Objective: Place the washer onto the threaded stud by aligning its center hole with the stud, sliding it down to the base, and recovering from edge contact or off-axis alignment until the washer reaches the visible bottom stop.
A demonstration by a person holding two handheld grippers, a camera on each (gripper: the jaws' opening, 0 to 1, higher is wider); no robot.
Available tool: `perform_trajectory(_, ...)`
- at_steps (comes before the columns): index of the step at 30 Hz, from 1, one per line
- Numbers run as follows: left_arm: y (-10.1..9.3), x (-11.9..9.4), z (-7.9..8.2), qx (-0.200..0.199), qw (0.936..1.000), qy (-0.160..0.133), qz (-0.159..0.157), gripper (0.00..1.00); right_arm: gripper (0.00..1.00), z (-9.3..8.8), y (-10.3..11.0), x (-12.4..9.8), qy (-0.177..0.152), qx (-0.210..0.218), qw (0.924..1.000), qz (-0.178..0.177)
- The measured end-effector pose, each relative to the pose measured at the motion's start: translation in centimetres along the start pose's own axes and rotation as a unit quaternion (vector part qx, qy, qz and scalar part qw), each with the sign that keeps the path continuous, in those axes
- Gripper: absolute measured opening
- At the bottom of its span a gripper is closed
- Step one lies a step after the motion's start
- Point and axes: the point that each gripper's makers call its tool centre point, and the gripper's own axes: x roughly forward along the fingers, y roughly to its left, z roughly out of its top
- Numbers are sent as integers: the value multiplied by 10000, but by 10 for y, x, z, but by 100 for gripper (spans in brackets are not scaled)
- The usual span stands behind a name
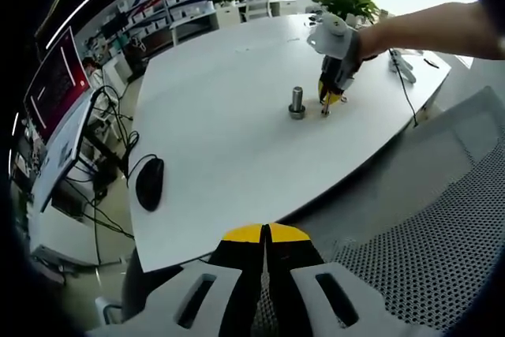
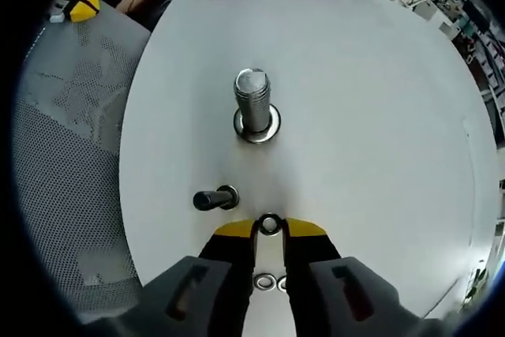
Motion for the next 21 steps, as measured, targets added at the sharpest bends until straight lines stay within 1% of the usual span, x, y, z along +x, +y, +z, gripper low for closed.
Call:
perform_trajectory(4, 0, 0, 0, 3, 10000, -3, -3, 0, 16, -1, -2, -1, -77, 45, 9999, -66)
perform_trajectory(9, 0, 0, 0, 1, 10000, -4, -5, 0, 17, -3, -2, -3, -134, 164, 9998, -19)
perform_trajectory(11, 0, 0, 0, 2, 10000, -5, -6, 0, 16, -3, -2, -2, -128, 175, 9998, -5)
perform_trajectory(13, 0, 0, 0, 6, 10000, 2, -11, 0, 15, -2, -3, -2, -61, 222, 9997, -63)
perform_trajectory(14, 0, 0, 0, 7, 10000, 4, -13, 0, 15, -2, -4, -1, -8, 84, 9999, -88)
perform_trajectory(17, 0, 1, 0, 8, 10000, 0, -15, 0, 14, -3, -3, -2, 22, 84, 9999, -84)
perform_trajectory(20, 0, 0, 0, 8, 10000, -13, -15, 0, 14, -3, -3, -2, -14, 192, 9998, -87)
perform_trajectory(21, 0, 0, 1, 8, 10000, -15, -16, 0, 14, -3, -3, -2, -30, 315, 9995, -89)
